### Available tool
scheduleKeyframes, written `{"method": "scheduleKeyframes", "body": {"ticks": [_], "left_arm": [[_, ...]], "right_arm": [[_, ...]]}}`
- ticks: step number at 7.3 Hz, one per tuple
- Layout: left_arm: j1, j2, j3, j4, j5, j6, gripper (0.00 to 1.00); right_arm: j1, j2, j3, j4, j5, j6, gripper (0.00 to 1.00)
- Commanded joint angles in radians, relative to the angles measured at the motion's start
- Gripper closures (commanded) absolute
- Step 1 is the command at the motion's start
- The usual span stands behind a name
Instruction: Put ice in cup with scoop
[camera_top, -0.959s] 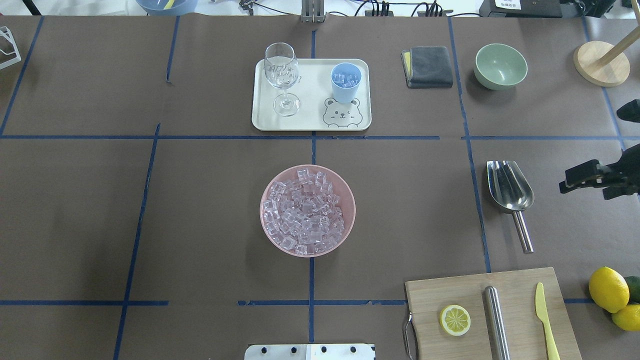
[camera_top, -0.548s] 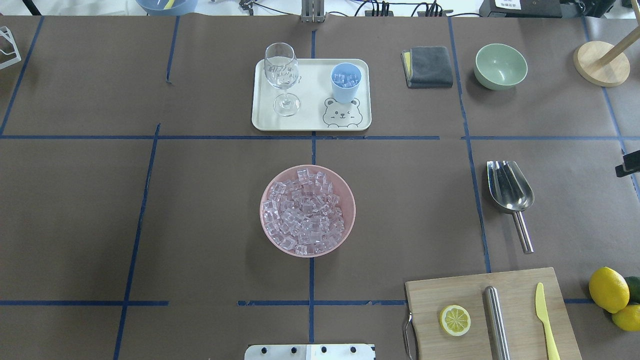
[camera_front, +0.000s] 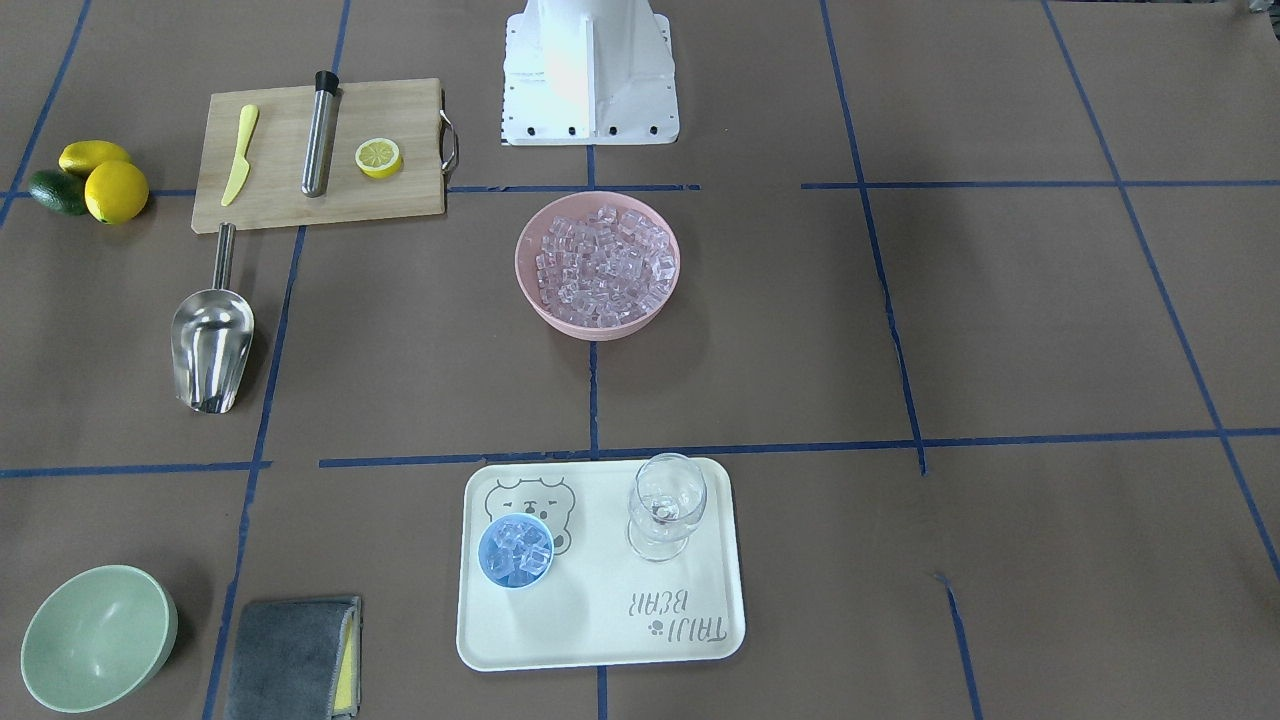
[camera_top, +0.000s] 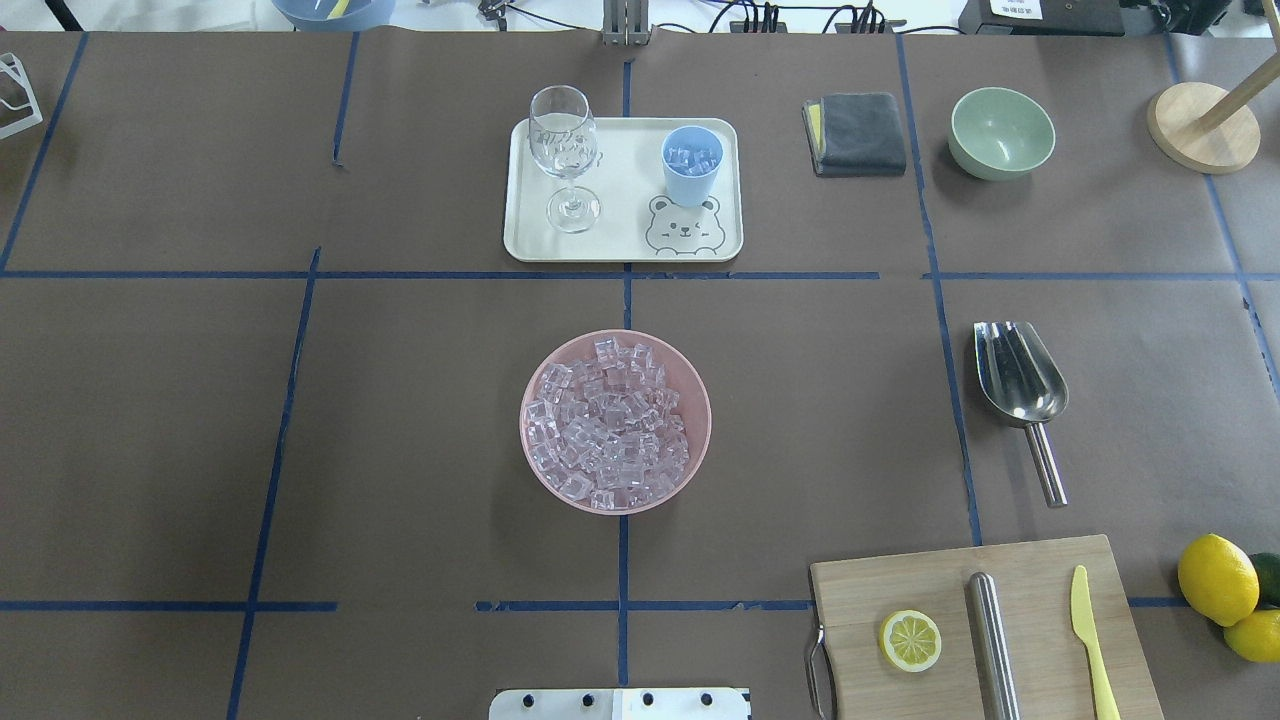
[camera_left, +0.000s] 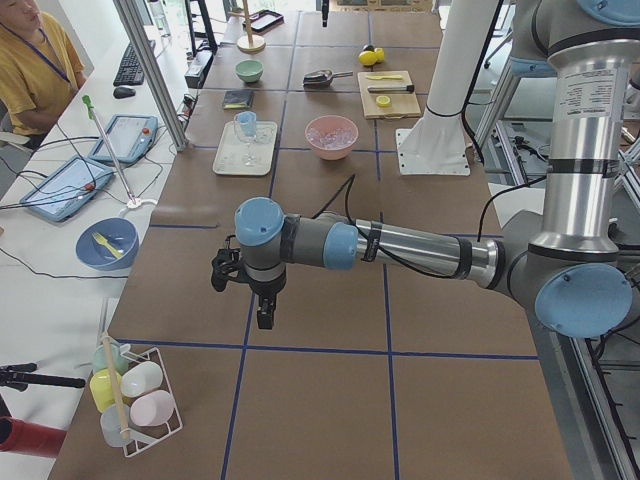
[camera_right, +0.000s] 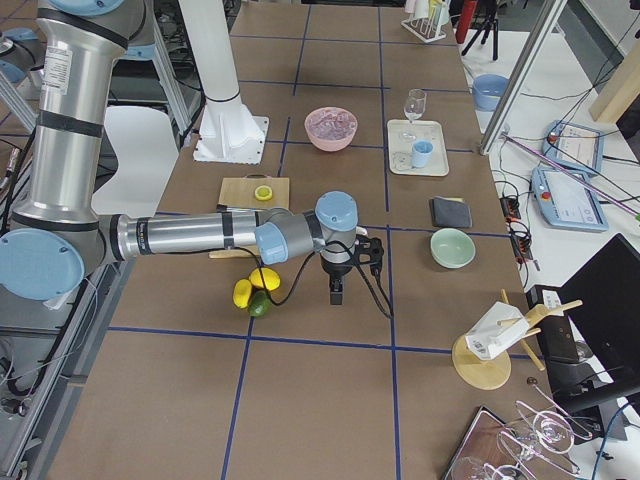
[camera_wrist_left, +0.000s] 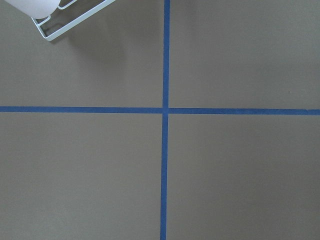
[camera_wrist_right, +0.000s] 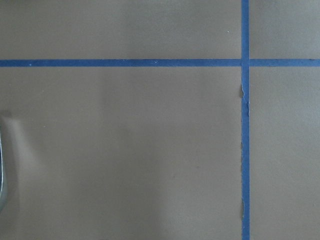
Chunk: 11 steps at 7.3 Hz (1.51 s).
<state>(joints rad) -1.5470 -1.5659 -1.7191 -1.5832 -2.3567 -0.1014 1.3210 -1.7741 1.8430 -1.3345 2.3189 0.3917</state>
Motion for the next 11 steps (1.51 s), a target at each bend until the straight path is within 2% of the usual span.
{"method": "scheduleKeyframes", "body": {"ticks": [1,3,4,6,7,8,11], "left_arm": [[-0.001,0.03,0.018,-0.07,-0.006,0.002,0.0],[-0.002,0.038,0.027,-0.069,-0.006,0.006,0.0],[-0.004,0.052,-0.005,-0.064,-0.006,0.008,0.0],[-0.005,0.072,-0.033,-0.051,-0.031,0.006,0.0],[-0.001,0.079,-0.019,-0.057,-0.074,0.006,0.0],[-0.001,0.07,-0.025,-0.055,-0.081,0.005,0.0],[-0.001,0.069,-0.03,-0.055,-0.079,0.005,0.0]], "right_arm": [[0.015,-0.007,0.001,-0.009,0.045,-0.066,0.0],[0.055,0.049,0.035,-0.215,0.051,-0.245,0.0],[0.09,0.082,0.038,-0.309,0.034,-0.357,0.0],[0.08,0.131,0.029,-0.338,-0.005,-0.356,0.0],[0.057,0.157,0.027,-0.357,-0.082,-0.347,0.0],[0.053,0.188,0.022,-0.406,-0.079,-0.344,0.0],[0.053,0.226,-0.005,-0.407,-0.039,-0.343,0.0]]}}
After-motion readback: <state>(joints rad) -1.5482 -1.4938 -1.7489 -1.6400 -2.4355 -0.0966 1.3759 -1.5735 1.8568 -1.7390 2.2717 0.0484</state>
